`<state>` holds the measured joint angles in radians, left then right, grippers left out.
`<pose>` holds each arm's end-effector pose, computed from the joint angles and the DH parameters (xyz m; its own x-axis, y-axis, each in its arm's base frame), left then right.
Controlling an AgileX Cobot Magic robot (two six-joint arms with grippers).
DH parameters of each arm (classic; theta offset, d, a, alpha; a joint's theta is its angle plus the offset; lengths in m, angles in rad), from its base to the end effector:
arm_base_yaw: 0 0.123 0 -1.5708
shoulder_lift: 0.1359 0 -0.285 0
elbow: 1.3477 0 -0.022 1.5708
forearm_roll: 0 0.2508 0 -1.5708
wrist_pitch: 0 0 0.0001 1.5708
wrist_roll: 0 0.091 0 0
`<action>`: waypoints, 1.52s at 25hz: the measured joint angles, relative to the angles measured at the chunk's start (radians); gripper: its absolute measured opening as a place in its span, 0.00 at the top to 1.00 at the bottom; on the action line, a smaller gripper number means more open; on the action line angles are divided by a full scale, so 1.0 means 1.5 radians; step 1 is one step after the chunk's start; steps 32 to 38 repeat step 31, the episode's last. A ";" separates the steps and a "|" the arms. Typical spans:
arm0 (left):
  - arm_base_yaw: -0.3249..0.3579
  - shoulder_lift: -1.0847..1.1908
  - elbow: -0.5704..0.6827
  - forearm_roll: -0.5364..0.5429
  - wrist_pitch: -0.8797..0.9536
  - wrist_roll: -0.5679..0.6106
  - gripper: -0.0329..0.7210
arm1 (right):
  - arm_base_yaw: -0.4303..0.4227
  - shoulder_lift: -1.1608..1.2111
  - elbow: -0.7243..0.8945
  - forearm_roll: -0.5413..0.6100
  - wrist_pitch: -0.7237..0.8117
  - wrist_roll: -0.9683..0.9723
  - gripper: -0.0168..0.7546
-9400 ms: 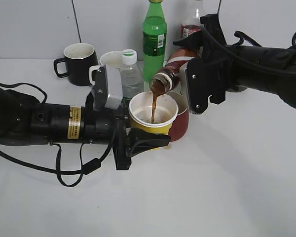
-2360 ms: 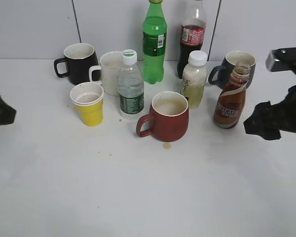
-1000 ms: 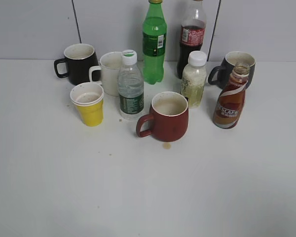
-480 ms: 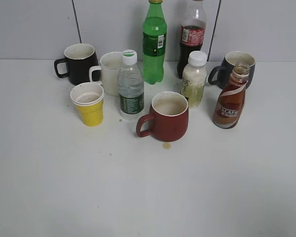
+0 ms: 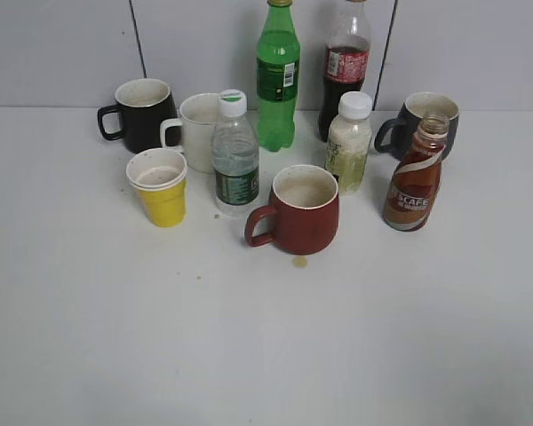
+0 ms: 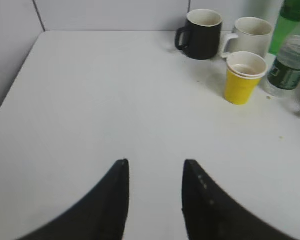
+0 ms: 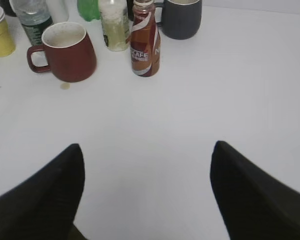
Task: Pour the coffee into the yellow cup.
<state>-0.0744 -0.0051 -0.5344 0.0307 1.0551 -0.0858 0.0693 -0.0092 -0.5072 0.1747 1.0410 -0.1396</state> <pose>-0.0094 0.0031 0.2872 -0.4166 -0.0397 -0.9082 0.0207 0.9984 -0.0532 -0.0079 0.0131 0.2818 -0.4056 -0.0783 -0.9107 -0.2252 0.9742 0.0165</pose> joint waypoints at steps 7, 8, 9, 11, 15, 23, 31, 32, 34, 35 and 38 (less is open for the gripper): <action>0.030 -0.001 0.000 0.000 -0.001 0.000 0.64 | -0.012 0.000 0.000 0.001 0.001 0.000 0.22; 0.030 -0.001 0.000 0.000 -0.001 0.000 0.64 | -0.012 0.000 0.000 0.001 0.001 0.000 0.22; 0.030 -0.001 0.000 0.000 -0.001 0.000 0.64 | -0.012 0.000 0.000 0.001 0.001 0.000 0.22; 0.030 -0.001 0.000 0.000 -0.001 0.000 0.64 | -0.012 0.000 0.000 0.001 0.001 0.000 0.22; 0.030 -0.001 0.000 0.000 -0.001 0.000 0.64 | -0.012 0.000 0.000 0.001 0.000 -0.001 0.22; 0.030 -0.001 0.000 0.000 -0.001 0.000 0.64 | -0.012 0.000 0.000 0.001 0.000 0.000 0.22; 0.030 -0.001 0.000 0.000 -0.001 0.000 0.64 | -0.012 0.000 0.000 0.001 0.000 -0.001 0.22; 0.030 -0.001 0.000 0.000 -0.001 0.000 0.64 | -0.012 0.000 0.000 0.001 0.000 -0.001 0.22; 0.030 -0.001 0.000 0.000 -0.001 0.000 0.64 | -0.012 0.000 0.000 0.001 0.000 -0.001 0.22; 0.030 -0.001 0.000 0.000 -0.001 0.000 0.64 | -0.012 0.000 0.000 0.001 0.000 -0.001 0.22; 0.030 -0.001 0.000 0.000 -0.001 0.000 0.64 | -0.012 0.000 0.000 0.001 0.000 -0.001 0.22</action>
